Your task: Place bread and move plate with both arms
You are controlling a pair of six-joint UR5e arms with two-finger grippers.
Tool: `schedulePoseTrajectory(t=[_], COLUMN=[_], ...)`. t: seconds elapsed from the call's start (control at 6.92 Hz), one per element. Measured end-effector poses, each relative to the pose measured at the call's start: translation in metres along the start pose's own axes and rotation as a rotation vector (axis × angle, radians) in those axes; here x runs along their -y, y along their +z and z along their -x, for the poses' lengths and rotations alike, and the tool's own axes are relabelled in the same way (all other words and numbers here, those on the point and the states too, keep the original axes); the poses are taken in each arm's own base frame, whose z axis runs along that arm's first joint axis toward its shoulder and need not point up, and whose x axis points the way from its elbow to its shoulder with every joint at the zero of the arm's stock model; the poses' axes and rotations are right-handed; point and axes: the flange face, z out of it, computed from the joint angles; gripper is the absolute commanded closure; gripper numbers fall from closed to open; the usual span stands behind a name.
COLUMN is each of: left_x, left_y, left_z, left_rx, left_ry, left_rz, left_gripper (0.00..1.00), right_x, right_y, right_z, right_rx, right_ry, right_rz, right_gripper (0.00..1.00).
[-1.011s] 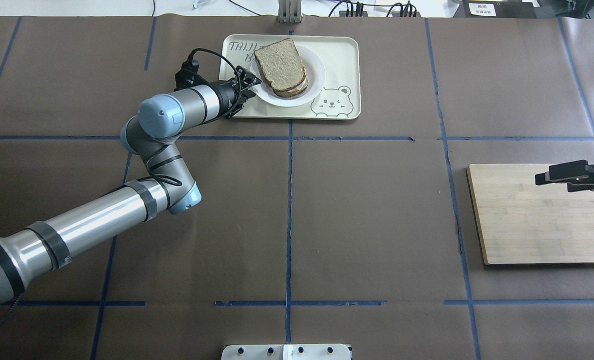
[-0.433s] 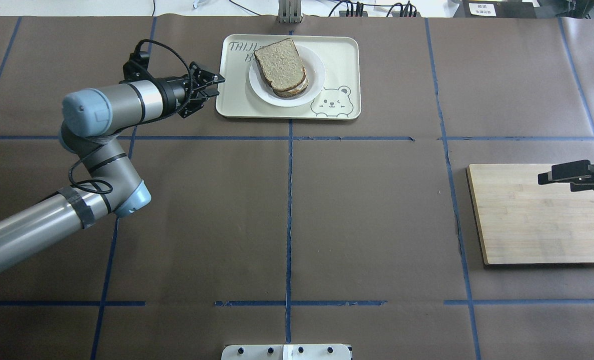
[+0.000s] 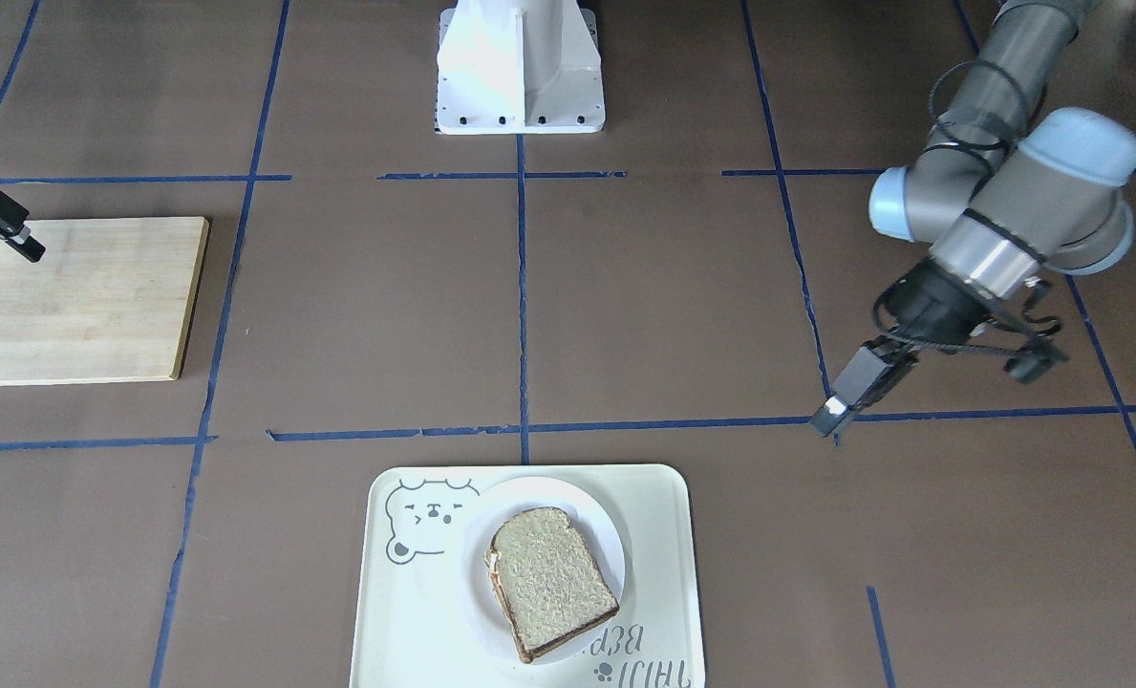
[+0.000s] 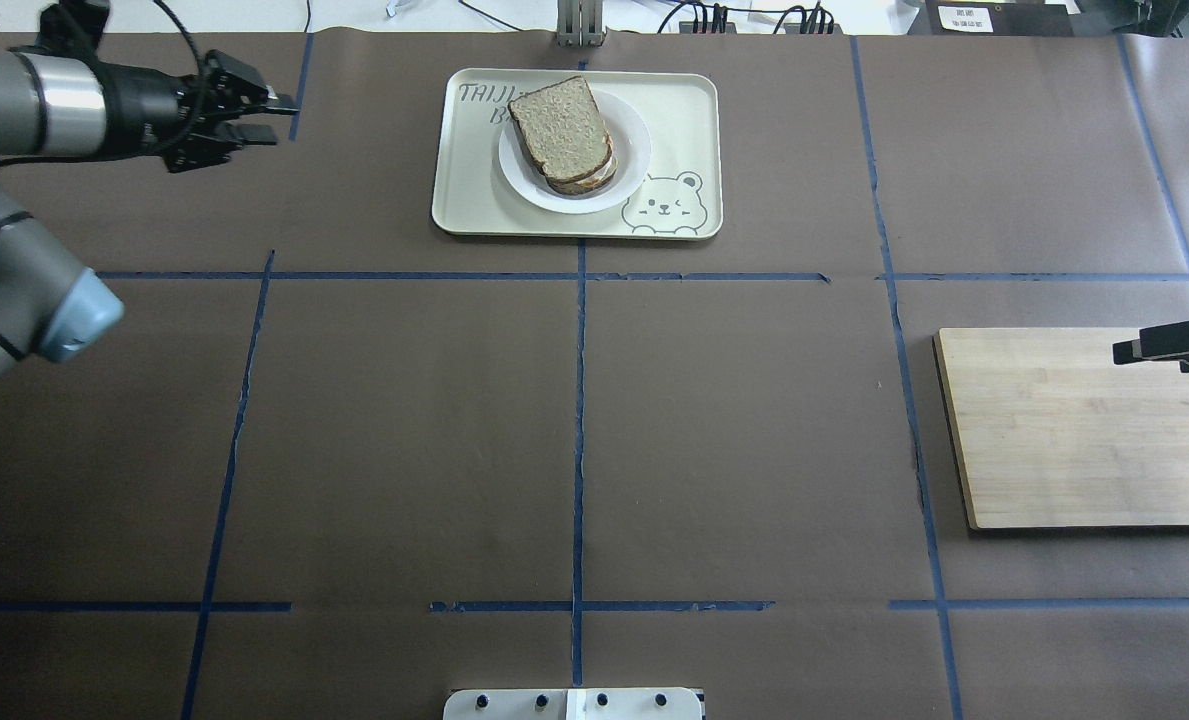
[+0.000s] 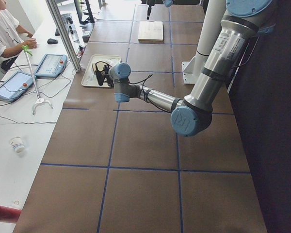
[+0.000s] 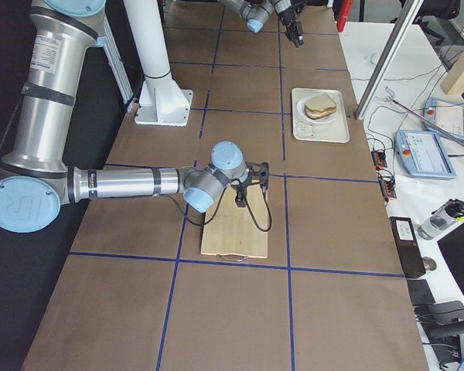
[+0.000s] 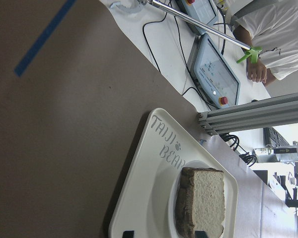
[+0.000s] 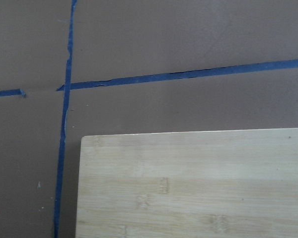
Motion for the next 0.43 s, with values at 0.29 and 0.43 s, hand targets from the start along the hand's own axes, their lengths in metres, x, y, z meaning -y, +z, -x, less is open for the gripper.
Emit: schedulePoseTrajectory(t=[0.29,0.43], left_x=[0.042,0.062], left_y=[-0.086,-0.118], left_z=[0.085,0.123], left_rx=[0.126,0.219], left_ry=[0.315,0.471], left_rz=[-0.005,-0.014], left_gripper=[0.4,0.39], right_x=[0.001,0.0], right_y=[-0.009,-0.015], right_z=[-0.06,-0.094], right_rx=[-0.057,-0.095], right_ry=[-0.038,-0.055], right_rz=[-0.016,-0.018], right_gripper=[0.0,0.0])
